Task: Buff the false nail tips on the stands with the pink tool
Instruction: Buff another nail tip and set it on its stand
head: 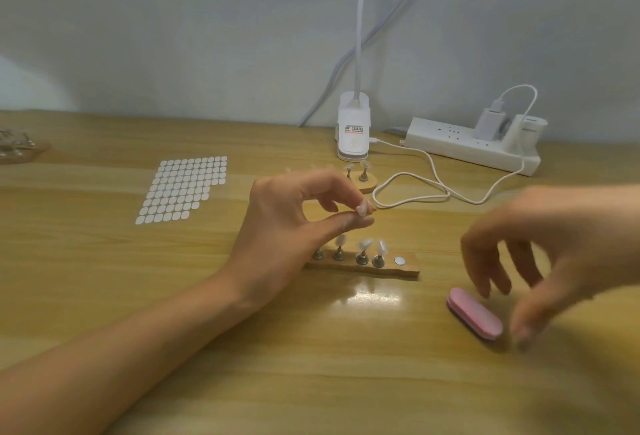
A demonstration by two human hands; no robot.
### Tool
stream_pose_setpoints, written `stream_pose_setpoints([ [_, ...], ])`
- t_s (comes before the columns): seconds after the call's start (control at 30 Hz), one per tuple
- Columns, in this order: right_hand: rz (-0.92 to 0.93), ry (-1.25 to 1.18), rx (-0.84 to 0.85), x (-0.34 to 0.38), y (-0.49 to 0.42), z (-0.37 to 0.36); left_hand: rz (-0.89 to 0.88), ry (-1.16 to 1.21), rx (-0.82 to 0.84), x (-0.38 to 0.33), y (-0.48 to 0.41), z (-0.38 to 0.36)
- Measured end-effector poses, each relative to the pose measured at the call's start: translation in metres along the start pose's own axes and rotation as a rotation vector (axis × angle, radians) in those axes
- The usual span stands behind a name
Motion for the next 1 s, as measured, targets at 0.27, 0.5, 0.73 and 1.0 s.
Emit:
stream_pose_setpoints([
  [0.27,-0.045,0.077,-0.090,0.011,-0.011,-0.028,-0.007,0.020,0.002,0.000,0.001,0.003],
  [0.5,0.036,0.138,-0.270,0.021,-0.018,-0.030,0.053,0.030,0.000,0.003,0.002,0.003],
  [0.73,0.362,-0.458,-0.508,0.028,-0.013,0.004,0.083,0.085,-0.001,-0.001,0.001,0.002],
  [1.0,0.452,0.096,-1.041,0.039,-0.032,-0.018,0.050,0.062,-0.039,-0.006,0.001,-0.001],
])
Point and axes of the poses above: each hand's wrist, its own y-axis away from the middle knuckle, its own z-axis out of the back of the hand, x = y × z, the point moved 2 cm from there along -y, towards the middle knuckle
